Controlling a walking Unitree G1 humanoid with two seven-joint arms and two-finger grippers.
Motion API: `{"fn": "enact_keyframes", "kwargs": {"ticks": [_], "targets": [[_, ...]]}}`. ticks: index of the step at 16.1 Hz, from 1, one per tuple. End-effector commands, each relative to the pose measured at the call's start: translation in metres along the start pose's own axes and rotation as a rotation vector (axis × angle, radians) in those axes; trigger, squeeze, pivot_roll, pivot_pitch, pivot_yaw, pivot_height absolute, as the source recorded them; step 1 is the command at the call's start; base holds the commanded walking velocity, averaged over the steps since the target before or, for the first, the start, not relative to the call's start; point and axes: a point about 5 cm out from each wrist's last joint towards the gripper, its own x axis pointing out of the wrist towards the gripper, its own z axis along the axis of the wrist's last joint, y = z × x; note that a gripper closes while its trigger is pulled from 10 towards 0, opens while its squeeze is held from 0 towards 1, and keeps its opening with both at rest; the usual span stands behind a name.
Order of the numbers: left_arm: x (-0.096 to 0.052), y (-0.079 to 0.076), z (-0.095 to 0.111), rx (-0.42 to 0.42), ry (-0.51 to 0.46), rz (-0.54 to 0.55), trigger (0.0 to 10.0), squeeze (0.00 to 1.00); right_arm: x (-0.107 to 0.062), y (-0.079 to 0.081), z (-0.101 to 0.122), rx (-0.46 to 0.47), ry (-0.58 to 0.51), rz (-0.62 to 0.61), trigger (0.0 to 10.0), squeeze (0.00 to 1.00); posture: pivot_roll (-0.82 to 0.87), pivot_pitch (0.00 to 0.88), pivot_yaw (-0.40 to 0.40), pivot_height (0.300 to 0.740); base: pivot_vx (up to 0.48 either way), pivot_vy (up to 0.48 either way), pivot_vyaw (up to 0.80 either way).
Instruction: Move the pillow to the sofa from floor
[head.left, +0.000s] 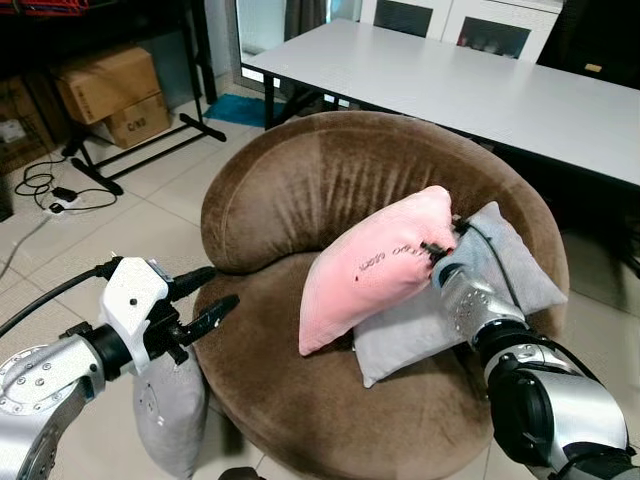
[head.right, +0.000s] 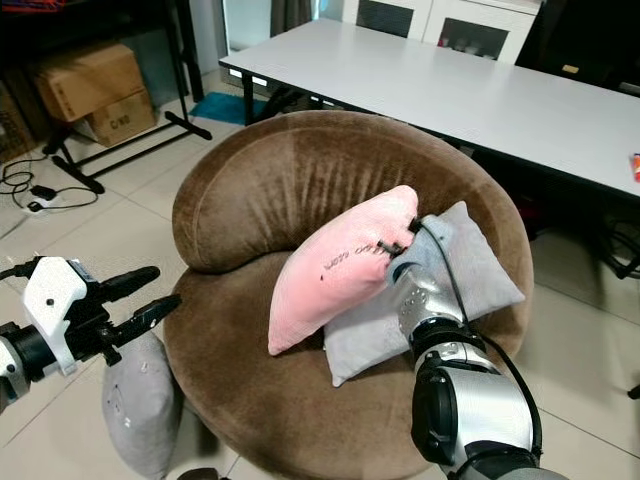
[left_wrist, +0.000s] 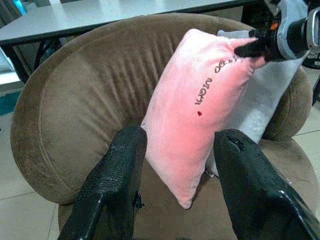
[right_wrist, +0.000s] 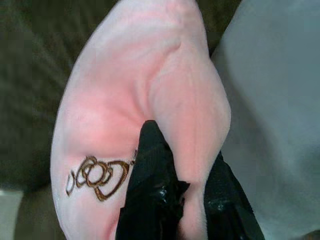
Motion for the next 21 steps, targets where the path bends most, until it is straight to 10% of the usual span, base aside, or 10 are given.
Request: {"fn": "enact_keyframes", "kwargs": {"ticks": [1, 4, 5, 6, 16, 17, 21], "targets": [[-0.002, 0.001, 0.005, 0.007, -0.008, -0.016, 10.0, 0.00, 0.000, -0.001, 0.005, -0.032, 0.000, 0.002, 10.0, 0.00, 0.12, 0.000, -0.041, 0.740, 0.000, 0.000, 0.00], [-0.005, -0.003, 0.011, -0.010, -0.028, -0.034, 10.0, 0.00, 0.001, 0.003, 0.000, -0.065, 0.033, 0.041, 10.0, 0.00, 0.12, 0.000, -0.043, 0.740, 0.000, 0.000, 0.00], [-0.005, -0.002, 0.010, -0.008, -0.026, -0.027, 10.0, 0.00, 0.000, 0.003, -0.002, -0.053, 0.032, 0.041, 10.0, 0.88, 0.13, 0.000, -0.048, 0.740, 0.000, 0.000, 0.00], [-0.005, -0.002, 0.009, -0.006, -0.025, -0.025, 10.0, 0.00, 0.001, 0.003, -0.001, -0.058, 0.014, 0.037, 10.0, 1.00, 0.13, 0.000, -0.048, 0.740, 0.000, 0.000, 0.00], [-0.006, 0.004, -0.006, 0.037, 0.049, 0.155, 10.0, 0.00, -0.008, -0.028, 0.071, -0.044, -0.233, 0.001, 10.0, 1.00, 0.12, 0.000, -0.079, 0.740, 0.000, 0.000, 0.00], [-0.005, 0.005, -0.005, 0.021, 0.008, 0.248, 10.0, 0.00, -0.017, -0.024, 0.079, -0.093, -0.306, 0.036, 10.0, 0.00, 0.12, 0.000, -0.077, 0.740, 0.000, 0.000, 0.00], [0.002, -0.005, -0.001, -0.004, -0.075, 0.447, 10.0, 0.00, -0.055, -0.007, 0.061, -0.094, -0.364, 0.264, 10.0, 0.00, 0.10, 0.000, -0.049, 0.740, 0.000, 0.000, 0.00]]}}
